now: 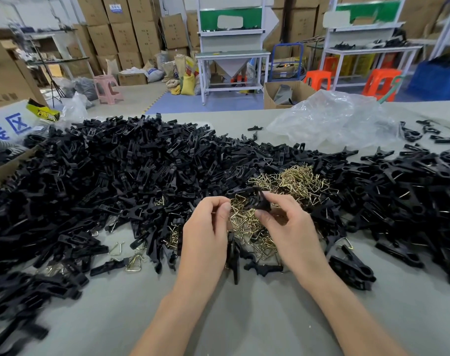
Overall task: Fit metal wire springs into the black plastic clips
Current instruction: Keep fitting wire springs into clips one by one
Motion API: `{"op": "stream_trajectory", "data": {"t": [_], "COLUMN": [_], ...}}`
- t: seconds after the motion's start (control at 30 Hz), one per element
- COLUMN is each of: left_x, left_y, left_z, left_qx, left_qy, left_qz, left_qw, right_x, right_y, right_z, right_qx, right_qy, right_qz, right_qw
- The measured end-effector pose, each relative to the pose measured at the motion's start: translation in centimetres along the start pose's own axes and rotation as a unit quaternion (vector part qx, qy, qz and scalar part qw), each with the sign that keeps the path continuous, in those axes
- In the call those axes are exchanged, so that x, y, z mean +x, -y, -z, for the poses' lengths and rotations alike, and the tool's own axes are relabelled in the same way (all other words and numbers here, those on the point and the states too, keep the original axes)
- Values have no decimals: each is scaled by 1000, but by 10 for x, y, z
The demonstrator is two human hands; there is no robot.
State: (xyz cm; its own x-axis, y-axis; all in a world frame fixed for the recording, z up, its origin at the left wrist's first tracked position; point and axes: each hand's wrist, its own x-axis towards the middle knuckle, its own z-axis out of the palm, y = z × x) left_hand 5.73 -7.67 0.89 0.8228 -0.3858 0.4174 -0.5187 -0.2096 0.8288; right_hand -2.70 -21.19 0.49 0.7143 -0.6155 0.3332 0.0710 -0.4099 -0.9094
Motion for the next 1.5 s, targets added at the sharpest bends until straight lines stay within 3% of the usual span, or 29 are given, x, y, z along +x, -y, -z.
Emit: {"op": "stream_trajectory", "data": {"t": [0.23, 0.37, 0.5, 0.83, 1.33, 1.5], "left_x": [0, 5, 8, 6, -1, 3], "left_y": [-5, -6, -5, -10, -12, -10], "left_z": [1, 2, 3, 2, -2, -2], "left_qx": [-45, -132, -211, -248, -199, -247], "left_qy": [18, -9, 16, 8, 21, 67], "left_qz": [40, 92, 159, 179, 162, 202], "left_qw": [998, 987, 964, 952, 966, 945], "right_x": [-3, -3, -3, -4, -4, -4], "right_y": [5, 2, 0, -5, -9, -10], "right_z": [-1, -2, -3, -5, -7, -5], "right_qx": [-33, -32, -49, -64, -84, -86], "right_qy": [14, 11, 11, 23, 32, 31], "right_qz": [37, 41, 48, 65, 76, 76], "right_qw": [999, 999, 998, 996, 993, 993]}}
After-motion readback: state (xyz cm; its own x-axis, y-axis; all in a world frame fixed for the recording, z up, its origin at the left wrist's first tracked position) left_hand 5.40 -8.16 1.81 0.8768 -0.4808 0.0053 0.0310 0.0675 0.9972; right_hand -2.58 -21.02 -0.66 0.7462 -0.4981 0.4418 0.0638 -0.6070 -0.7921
